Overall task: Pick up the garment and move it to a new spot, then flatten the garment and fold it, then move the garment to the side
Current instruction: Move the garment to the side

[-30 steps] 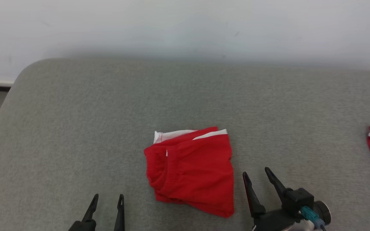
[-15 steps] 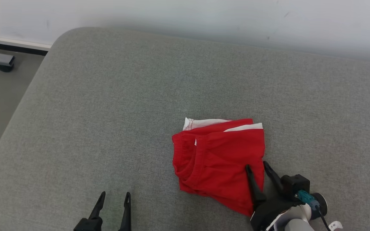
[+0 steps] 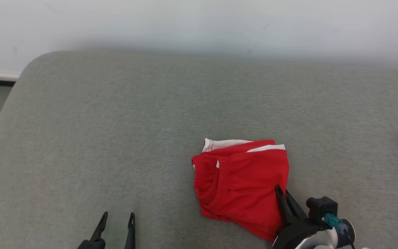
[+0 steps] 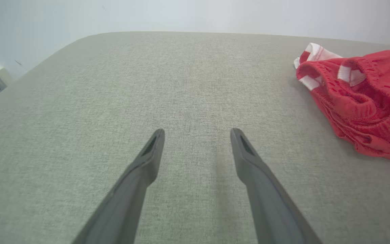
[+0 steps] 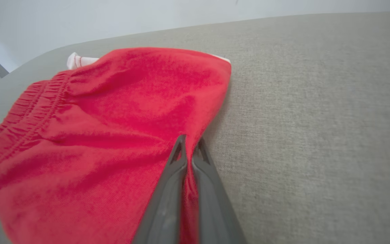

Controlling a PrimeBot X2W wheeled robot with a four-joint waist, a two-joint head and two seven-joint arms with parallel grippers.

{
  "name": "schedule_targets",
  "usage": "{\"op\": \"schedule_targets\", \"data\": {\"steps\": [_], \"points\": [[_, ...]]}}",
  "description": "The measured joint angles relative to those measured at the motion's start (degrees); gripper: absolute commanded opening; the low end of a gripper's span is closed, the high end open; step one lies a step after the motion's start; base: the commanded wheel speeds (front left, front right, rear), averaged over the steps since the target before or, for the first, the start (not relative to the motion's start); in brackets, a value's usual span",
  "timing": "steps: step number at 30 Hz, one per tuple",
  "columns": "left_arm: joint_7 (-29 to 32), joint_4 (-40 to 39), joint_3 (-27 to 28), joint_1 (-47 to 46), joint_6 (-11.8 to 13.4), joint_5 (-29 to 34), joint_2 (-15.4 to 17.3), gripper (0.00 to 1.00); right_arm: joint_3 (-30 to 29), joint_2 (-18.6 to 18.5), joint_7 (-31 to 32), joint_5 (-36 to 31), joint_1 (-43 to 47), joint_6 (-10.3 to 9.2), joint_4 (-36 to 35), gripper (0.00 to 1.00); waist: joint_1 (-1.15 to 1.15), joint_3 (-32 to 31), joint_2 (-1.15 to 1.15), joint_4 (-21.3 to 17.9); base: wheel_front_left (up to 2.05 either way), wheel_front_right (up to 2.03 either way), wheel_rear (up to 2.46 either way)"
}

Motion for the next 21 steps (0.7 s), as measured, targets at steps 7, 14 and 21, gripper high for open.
{"op": "schedule_targets", "data": {"steps": [7, 14, 21], "points": [[0.0, -0.11, -1.41, 0.36, -0.8, 0.23, -0.01, 1.0, -0.66, -0.02, 0.03, 0.09, 1.74, 0.0, -0.11, 0.0, -0.01, -1.88, 0.0, -7.33, 0.0, 0.0, 0.0], [0.0, -1.23, -2.88, 0.31, -1.38, 0.2, -0.03, 1.0, -0.3, -0.01, 0.04, 0.2, 2.26, 0.0, -0.9, 0.0, -0.01, -2.83, 0.0, -14.5, 0.0, 0.0, 0.0], [0.0, -1.48, -3.47, -0.12, -1.9, 0.29, -0.08, 1.0, 1.8, 0.02, 0.02, 0.91, 1.77, 0.0, -1.59, 0.0, -0.01, -3.22, 0.0, -23.37, 0.0, 0.0, 0.0]]}}
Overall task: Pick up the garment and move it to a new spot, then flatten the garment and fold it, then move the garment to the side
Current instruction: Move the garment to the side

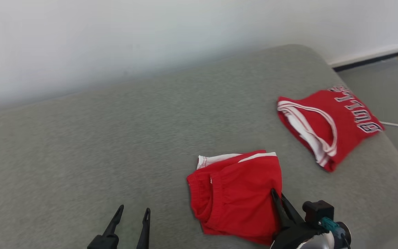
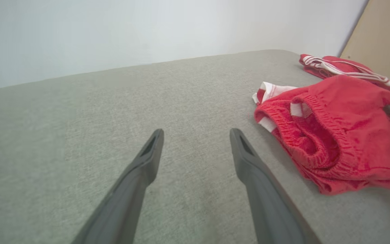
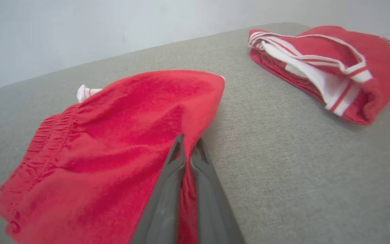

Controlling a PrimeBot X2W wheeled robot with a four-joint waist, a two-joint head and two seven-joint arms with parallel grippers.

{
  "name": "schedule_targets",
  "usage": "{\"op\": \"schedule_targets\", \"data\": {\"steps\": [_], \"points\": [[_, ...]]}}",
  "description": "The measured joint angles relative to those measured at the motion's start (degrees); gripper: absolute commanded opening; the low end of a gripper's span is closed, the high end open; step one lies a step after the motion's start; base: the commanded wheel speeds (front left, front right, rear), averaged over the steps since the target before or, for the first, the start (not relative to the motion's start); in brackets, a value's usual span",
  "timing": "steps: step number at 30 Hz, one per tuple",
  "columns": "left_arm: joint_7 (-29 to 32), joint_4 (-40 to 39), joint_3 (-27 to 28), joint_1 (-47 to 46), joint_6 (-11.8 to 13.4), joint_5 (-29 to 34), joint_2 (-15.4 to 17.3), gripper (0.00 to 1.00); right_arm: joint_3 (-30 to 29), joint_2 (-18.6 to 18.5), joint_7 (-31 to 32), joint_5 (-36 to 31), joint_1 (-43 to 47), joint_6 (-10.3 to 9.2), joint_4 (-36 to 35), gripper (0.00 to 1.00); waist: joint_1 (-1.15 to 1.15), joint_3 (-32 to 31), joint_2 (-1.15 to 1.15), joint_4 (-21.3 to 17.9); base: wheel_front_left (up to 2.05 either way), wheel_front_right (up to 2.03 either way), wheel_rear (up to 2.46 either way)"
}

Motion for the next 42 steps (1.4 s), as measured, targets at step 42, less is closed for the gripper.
{"op": "schedule_targets", "data": {"steps": [42], "points": [[0.0, 0.24, -3.25, -6.76, -1.87, 3.57, 1.86, 1.0, -4.08, -22.29, 0.2, -10.51, -28.99, 0.0, 13.27, 0.0, 0.02, 10.28, 0.0, -0.36, 0.0, 0.0, 0.0]]}}
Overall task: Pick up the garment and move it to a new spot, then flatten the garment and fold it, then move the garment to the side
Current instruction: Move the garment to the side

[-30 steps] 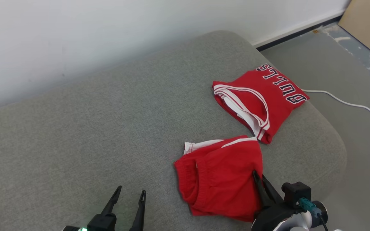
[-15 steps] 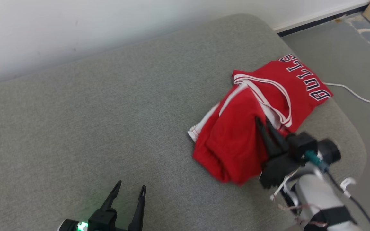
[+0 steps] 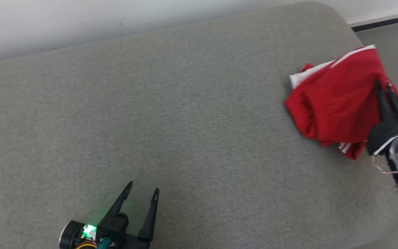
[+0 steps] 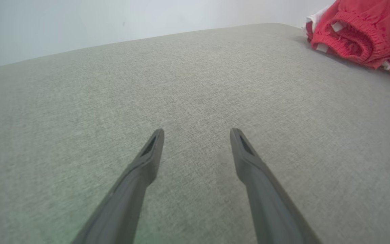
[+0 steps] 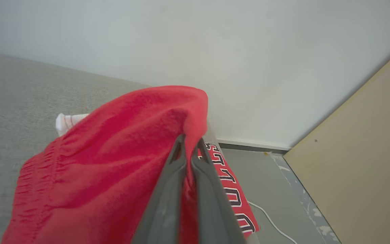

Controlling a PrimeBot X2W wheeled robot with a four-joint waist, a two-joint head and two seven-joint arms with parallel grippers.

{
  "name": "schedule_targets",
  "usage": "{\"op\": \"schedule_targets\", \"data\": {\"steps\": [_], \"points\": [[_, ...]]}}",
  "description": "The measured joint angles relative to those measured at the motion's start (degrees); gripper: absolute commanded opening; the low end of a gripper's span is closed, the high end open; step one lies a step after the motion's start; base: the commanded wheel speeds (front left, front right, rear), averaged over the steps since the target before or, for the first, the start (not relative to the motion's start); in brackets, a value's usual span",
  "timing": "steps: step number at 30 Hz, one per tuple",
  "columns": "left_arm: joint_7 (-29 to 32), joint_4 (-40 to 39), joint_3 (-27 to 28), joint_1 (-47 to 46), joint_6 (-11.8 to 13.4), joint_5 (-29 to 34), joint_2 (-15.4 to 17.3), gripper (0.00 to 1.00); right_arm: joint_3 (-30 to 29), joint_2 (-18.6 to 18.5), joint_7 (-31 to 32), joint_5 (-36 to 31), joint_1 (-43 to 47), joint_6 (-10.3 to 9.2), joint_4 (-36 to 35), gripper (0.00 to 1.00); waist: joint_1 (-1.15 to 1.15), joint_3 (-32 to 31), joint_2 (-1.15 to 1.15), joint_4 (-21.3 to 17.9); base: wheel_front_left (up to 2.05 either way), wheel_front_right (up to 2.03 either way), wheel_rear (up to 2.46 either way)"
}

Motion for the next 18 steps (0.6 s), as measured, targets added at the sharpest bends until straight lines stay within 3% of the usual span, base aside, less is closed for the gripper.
{"op": "schedule_targets", "data": {"steps": [8, 9, 11, 12, 18], "points": [[0.0, -0.02, -0.32, -0.39, 0.0, 0.35, 0.82, 1.0, -14.61, -2.22, -0.01, -12.0, -2.2, 0.0, 4.23, 0.0, -0.01, 2.28, 0.0, 4.25, 0.0, 0.0, 0.0], [0.0, 0.01, -0.45, -0.54, 0.0, 0.36, 0.85, 1.0, -16.74, -2.37, -0.01, -13.81, -2.21, 0.0, 4.14, 0.3, 0.0, 2.52, 0.0, 4.64, 0.0, 0.0, 0.0], [0.0, 0.12, -0.62, -0.81, 0.0, 0.4, 0.85, 1.0, -21.38, -2.36, 0.29, -16.68, -2.31, 0.0, 4.05, 0.64, 0.0, 2.88, 0.0, 5.36, 0.0, 0.0, 0.0], [0.0, 0.21, -0.66, -0.81, 0.0, 0.4, 0.83, 1.0, -23.45, -2.22, 0.79, -18.41, -2.28, 0.0, 4.0, 1.0, 0.0, 2.99, 0.0, 5.66, 0.0, 0.0, 0.0], [0.0, 0.37, 0.01, -0.8, 0.33, 0.41, 0.73, 1.0, -34.39, 2.52, 0.47, -24.57, -0.77, 0.0, 0.81, 1.0, -0.01, 2.15, 0.0, 6.31, 0.0, 0.0, 0.0]]}}
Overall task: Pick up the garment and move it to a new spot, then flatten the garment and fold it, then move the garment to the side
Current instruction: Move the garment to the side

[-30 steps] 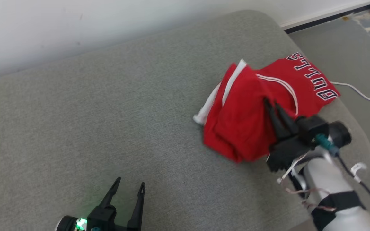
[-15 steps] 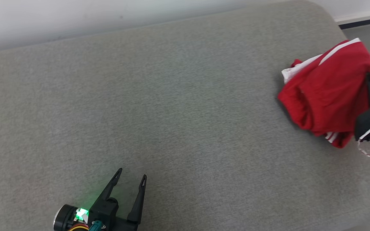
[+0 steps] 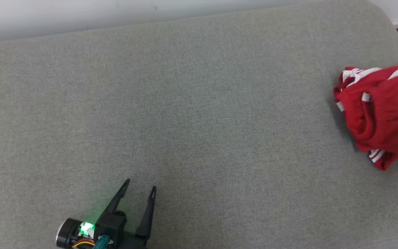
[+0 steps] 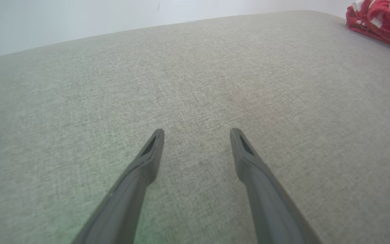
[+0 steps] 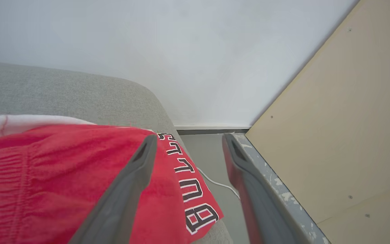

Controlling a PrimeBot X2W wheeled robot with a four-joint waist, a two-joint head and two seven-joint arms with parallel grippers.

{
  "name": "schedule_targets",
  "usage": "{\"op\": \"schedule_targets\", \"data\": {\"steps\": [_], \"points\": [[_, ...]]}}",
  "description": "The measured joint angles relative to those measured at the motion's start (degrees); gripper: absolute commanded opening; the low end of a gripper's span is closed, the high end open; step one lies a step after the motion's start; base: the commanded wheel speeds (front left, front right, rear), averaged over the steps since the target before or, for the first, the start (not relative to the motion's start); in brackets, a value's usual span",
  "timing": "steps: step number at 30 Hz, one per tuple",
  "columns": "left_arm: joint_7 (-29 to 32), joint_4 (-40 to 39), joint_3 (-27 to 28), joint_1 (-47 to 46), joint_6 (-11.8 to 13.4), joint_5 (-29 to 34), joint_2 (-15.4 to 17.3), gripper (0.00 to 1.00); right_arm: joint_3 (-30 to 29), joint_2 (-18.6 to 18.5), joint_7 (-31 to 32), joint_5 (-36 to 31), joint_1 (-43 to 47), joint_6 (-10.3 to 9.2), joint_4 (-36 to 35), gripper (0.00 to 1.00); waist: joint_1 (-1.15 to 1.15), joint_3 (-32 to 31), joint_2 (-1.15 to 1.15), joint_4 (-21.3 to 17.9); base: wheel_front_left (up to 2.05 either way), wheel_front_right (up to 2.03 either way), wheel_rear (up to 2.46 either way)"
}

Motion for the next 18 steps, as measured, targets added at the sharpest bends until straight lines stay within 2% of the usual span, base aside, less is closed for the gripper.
{"op": "schedule_targets", "data": {"steps": [4, 7, 11, 18], "points": [[0.0, 0.11, 0.89, 0.31, 0.66, -0.04, -0.1, 1.0, -2.27, 4.91, -0.48, -1.03, 2.33, 0.0, -4.24, 1.0, -0.01, -1.38, 0.0, -0.06, 0.0, 0.0, 0.0], [0.0, 0.19, 1.88, 1.16, 1.16, -0.41, -0.25, 1.0, 1.31, 9.13, -0.55, 1.35, 4.27, 0.0, -9.8, 1.0, -0.01, -2.55, 0.0, -0.18, 0.0, 0.0, 0.0], [0.0, 0.88, 3.09, 2.08, 1.96, -0.63, -0.63, 1.0, 7.79, 13.56, -0.56, 7.91, 10.14, 0.0, -15.75, 1.0, -0.01, -4.31, 0.0, -0.2, 0.0, 0.0, 0.0], [0.0, 1.36, 4.56, 3.76, 2.63, -1.33, -1.31, 1.0, 14.86, 16.83, -0.56, 16.14, 19.14, 0.0, -21.32, 1.0, -0.01, -7.12, -0.01, 0.45, 0.0, 0.0, 0.0]]}}
